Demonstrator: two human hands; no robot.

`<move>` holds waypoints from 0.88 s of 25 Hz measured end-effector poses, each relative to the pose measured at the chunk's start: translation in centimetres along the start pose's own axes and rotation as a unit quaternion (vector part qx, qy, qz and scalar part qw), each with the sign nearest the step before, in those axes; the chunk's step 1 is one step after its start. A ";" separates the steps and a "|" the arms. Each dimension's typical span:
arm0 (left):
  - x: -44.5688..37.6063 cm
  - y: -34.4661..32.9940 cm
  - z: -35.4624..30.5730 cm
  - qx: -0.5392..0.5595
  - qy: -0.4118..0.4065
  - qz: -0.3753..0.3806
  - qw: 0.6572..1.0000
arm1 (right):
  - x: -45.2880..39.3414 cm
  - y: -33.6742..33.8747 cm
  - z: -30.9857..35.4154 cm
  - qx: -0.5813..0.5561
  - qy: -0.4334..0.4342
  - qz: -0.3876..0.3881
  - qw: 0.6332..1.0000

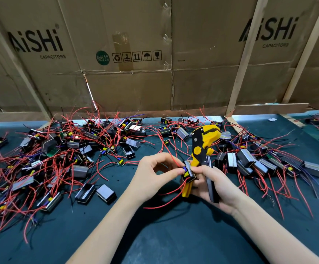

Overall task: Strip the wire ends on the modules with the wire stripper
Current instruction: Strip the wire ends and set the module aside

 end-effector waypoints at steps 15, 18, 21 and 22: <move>0.1 4.1 -0.3 -0.129 0.027 -0.215 0.968 | -0.1 1.3 0.9 0.030 0.088 -0.061 0.994; 0.0 3.0 -0.4 -0.113 0.049 -0.143 0.982 | 0.2 1.4 1.1 0.022 0.093 -0.059 0.994; 0.2 1.3 0.1 -0.139 0.103 -0.037 0.984 | 0.3 1.3 1.0 0.095 0.097 -0.075 0.988; 0.2 1.1 0.2 -0.161 0.095 -0.016 0.982 | 0.4 1.1 1.1 0.117 0.107 -0.078 0.984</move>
Point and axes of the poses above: each hand's wrist, its own x-axis away from the middle knuckle, its own y-axis out of the back of the hand, z = x × y, the point moved 6 cm from there along -x, towards the middle knuckle, and after that the axes turned 15 degrees about -y, right-handed, at the moved point
